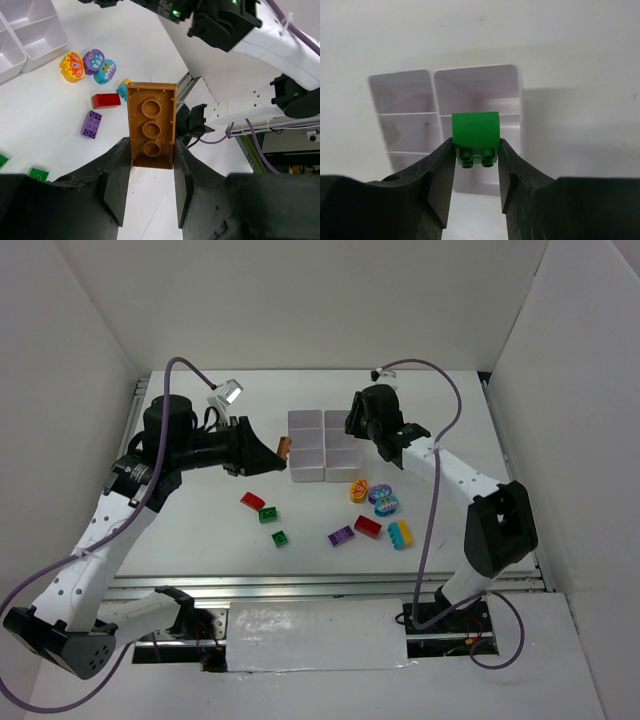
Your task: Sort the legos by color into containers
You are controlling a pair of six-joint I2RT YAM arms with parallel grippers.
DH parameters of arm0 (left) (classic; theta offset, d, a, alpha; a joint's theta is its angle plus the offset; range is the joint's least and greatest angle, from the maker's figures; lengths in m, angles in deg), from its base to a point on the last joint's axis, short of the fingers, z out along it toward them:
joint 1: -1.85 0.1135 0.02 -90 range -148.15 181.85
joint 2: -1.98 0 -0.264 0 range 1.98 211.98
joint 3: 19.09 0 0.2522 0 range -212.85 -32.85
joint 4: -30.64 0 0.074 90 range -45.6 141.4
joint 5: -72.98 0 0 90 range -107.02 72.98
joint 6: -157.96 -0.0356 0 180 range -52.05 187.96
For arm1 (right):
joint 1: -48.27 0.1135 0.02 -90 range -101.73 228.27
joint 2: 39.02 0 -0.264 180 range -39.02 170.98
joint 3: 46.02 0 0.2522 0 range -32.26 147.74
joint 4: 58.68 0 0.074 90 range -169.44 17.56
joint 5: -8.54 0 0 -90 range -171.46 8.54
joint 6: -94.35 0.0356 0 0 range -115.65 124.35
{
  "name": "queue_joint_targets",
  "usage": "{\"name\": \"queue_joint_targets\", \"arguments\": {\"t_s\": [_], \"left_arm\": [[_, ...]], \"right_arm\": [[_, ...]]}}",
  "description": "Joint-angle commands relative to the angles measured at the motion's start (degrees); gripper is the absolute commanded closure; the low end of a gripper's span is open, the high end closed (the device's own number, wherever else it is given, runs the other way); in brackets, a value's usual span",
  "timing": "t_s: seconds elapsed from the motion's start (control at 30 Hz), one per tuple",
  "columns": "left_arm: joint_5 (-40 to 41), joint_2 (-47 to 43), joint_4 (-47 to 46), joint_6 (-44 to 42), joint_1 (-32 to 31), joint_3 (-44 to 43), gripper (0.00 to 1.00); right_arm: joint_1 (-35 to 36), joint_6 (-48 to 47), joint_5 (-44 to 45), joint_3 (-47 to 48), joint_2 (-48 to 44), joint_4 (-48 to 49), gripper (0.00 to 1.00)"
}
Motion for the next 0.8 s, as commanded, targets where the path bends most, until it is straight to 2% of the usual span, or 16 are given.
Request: {"name": "queue_joint_targets", "arguments": {"t_s": [0.0,0.3,0.77], "left_arm": [[-0.04,-2.05,1.37,-2.19,0.03,-1.46,1.0],[-1.18,-3.63,1.55,-2.63,0.03,0.91,1.0],[-2.76,-3.37,1.37,-3.6,0.03,1.53,1.0]], "right_arm": [[0.59,-4.28,9.67,4.76,1.72,0.27,1.0],[1.82,-7.28,13.36,7.14,8.23,4.4,1.0],[2.53,-7.1,11.96,10.04,12.8,6.78,1.0]]}}
